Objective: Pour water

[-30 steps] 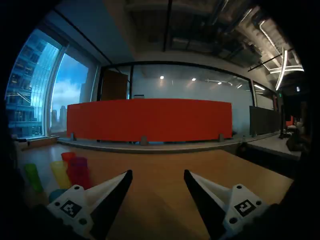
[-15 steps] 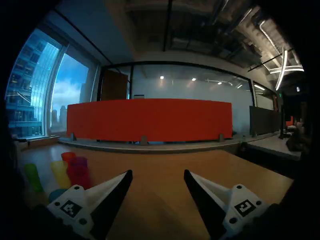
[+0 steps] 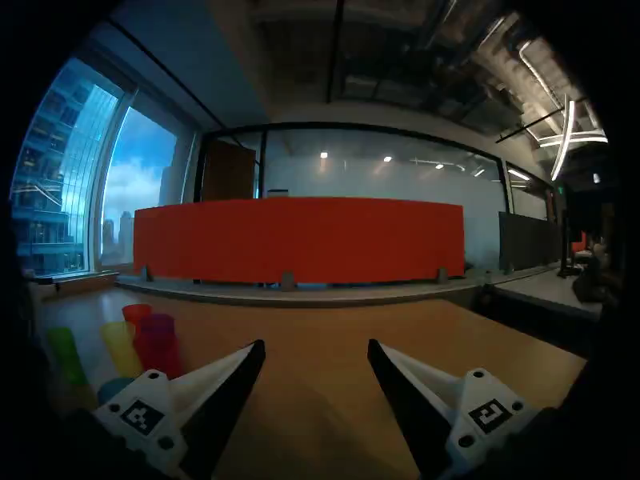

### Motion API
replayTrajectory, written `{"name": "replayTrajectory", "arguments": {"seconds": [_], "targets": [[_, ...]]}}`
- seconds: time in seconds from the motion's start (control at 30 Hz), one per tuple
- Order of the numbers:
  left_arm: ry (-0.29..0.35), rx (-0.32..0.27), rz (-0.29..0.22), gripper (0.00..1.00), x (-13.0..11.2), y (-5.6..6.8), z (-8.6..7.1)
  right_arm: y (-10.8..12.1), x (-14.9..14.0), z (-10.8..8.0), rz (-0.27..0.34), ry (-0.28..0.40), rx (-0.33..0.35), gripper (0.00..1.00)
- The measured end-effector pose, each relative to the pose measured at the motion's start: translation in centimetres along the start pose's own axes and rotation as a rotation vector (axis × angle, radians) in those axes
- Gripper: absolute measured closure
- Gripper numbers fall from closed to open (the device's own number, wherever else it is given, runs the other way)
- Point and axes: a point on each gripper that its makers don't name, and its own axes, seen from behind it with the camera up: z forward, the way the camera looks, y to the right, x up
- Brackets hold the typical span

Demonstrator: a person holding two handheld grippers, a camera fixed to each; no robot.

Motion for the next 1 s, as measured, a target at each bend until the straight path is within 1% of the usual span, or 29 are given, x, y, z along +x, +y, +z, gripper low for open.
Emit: {"name": "replayTrajectory", "arguments": {"seconds": [0.47, 0.67, 0.77, 0.87, 1.0], "targets": [[0.000, -0.002, 0.000, 0.00, -0.05, 0.22, -0.06, 0.03, -0.02, 0.05, 0.000, 0.000, 0.000, 0.01], [0.000, 0.004, 0.001, 0.00, 0.03, -0.14, -0.12, 0.03, -0.05, 0.04, 0.000, 0.000, 0.000, 0.01], [0.000, -0.007, -0.001, 0.00, -0.03, 0.27, -0.25, 0.04, -0.01, 0.02, 0.000, 0.000, 0.000, 0.01], [0.000, -0.007, -0.001, 0.00, -0.03, 0.58, 0.08, 0.03, 0.03, 0.04, 0.000, 0.000, 0.000, 0.01], [0.000, 0.004, -0.001, 0.00, -0.05, 0.09, 0.06, 0.01, 0.03, 0.04, 0.000, 0.000, 0.000, 0.01]]}}
